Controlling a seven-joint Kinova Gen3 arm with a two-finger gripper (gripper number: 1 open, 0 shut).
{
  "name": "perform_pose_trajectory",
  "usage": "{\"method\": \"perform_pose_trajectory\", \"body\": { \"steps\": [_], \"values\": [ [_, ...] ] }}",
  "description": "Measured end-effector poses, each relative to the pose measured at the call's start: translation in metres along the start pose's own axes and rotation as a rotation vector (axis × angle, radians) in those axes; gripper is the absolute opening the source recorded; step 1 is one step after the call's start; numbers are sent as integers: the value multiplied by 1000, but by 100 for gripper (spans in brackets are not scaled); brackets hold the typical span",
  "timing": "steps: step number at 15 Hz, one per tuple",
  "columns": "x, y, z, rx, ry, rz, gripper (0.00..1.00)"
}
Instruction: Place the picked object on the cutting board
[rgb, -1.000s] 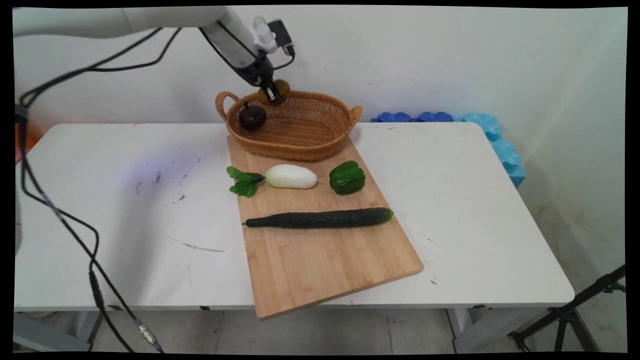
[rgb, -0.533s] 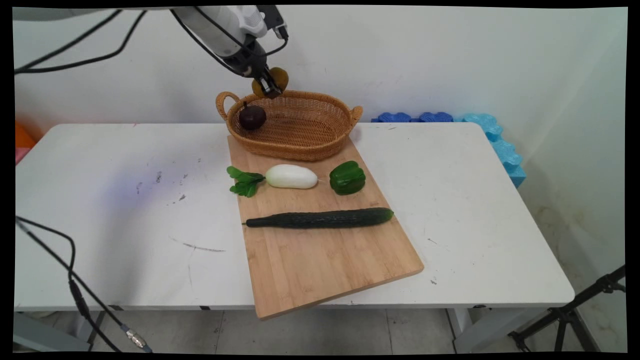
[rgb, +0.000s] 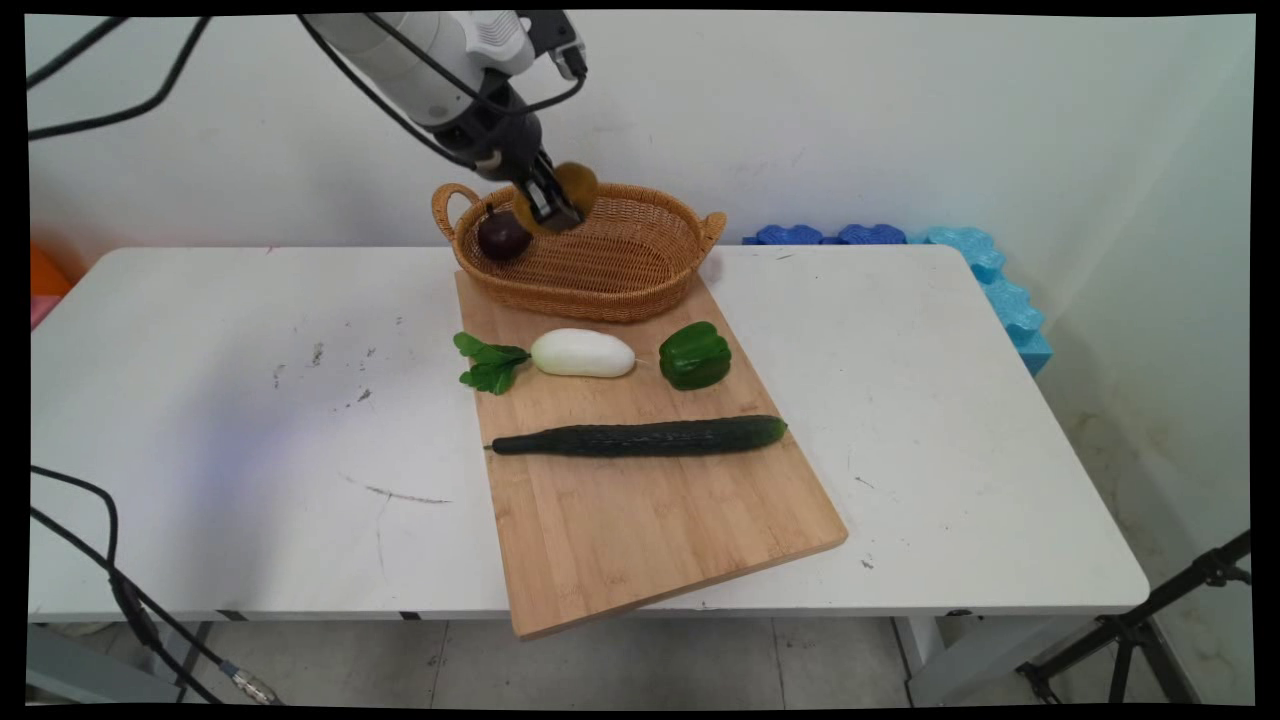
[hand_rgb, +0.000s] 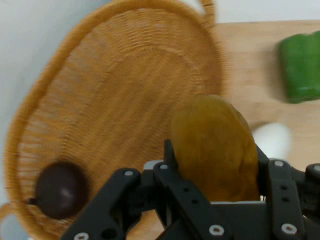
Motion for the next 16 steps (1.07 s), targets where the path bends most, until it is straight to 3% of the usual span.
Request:
{"method": "perform_pose_trajectory", "body": {
  "steps": [9, 16],
  "values": [
    [3, 91, -34, -147, -72, -30, 0],
    [-4, 145, -14, -218, -154, -39, 0]
  ]
}}
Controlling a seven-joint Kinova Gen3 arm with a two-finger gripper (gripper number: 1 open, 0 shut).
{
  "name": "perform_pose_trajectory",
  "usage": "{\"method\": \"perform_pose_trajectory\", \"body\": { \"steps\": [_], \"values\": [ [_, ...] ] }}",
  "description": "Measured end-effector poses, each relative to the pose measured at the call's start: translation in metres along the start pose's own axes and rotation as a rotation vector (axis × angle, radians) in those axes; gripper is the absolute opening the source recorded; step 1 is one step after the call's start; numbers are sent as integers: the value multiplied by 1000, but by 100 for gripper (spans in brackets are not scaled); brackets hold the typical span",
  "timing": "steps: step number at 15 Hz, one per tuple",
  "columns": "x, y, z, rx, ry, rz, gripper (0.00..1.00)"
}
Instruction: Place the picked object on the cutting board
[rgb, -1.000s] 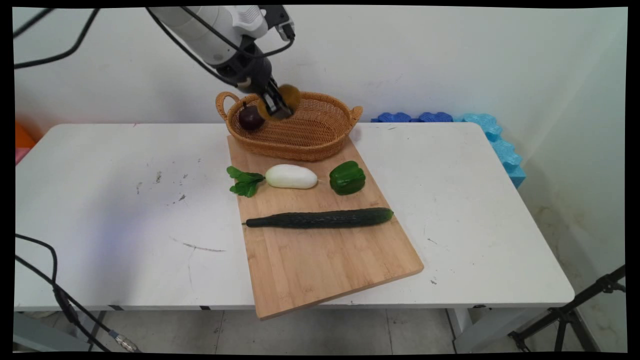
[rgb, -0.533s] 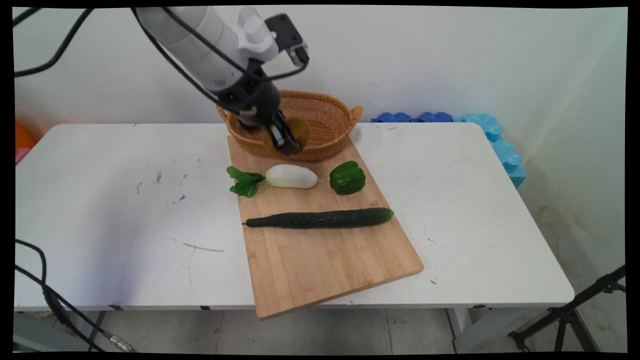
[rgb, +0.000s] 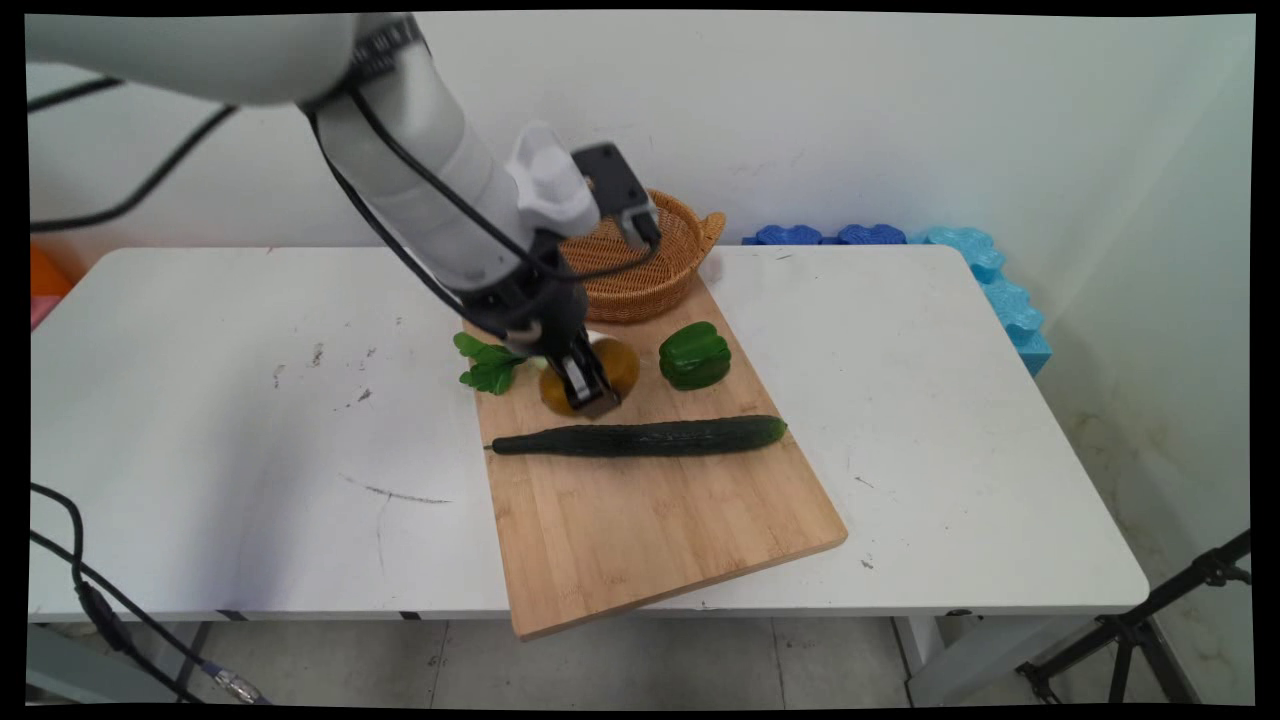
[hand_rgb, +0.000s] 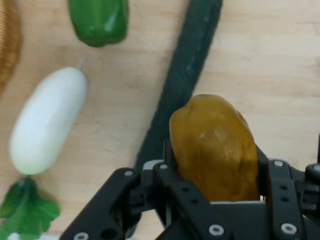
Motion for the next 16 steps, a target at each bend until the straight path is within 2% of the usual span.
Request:
{"method": "perform_pose_trajectory", "body": {
  "steps": [9, 16],
  "values": [
    [2, 24, 58, -16, -70, -13, 0],
    [-2, 35, 87, -16, -94, -14, 0]
  ]
}}
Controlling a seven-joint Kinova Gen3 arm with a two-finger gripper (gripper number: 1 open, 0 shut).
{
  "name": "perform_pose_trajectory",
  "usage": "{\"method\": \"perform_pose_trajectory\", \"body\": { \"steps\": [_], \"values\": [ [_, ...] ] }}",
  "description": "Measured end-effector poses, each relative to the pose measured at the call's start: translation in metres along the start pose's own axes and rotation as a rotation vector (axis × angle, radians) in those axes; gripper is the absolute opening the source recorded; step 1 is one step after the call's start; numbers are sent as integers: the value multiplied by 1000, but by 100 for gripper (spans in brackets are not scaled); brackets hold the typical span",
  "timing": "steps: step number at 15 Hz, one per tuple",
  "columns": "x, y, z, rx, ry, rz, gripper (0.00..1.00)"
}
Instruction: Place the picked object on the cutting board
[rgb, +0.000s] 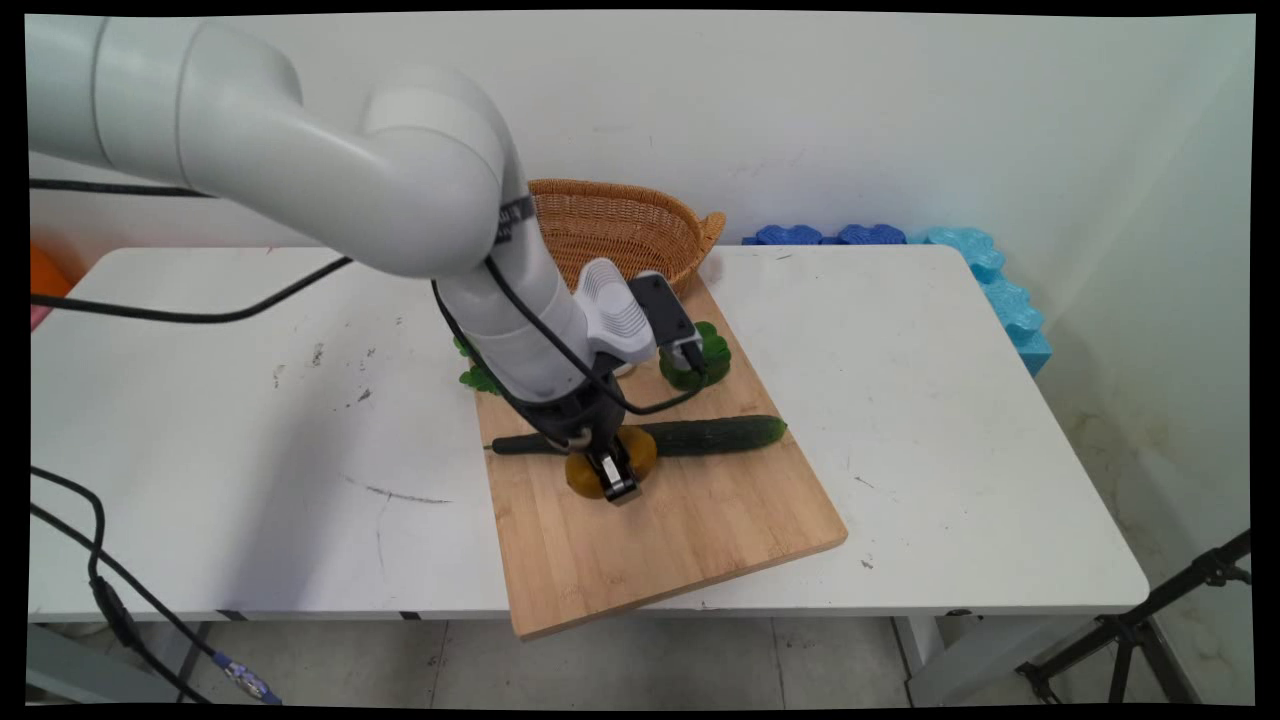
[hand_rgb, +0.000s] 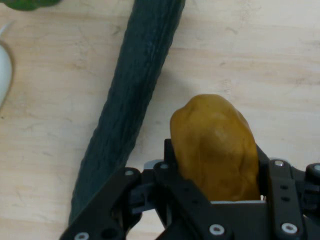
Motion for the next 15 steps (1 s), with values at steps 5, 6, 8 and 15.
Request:
{"method": "perform_pose_trajectory", "body": {
  "steps": [5, 6, 8, 15],
  "values": [
    [-3, 1, 17, -1, -2, 12, 0],
    [-3, 0, 20, -1, -3, 14, 0],
    [-5, -1, 25, -1, -5, 17, 0],
    [-9, -5, 32, 2, 1, 28, 100]
  ]
}}
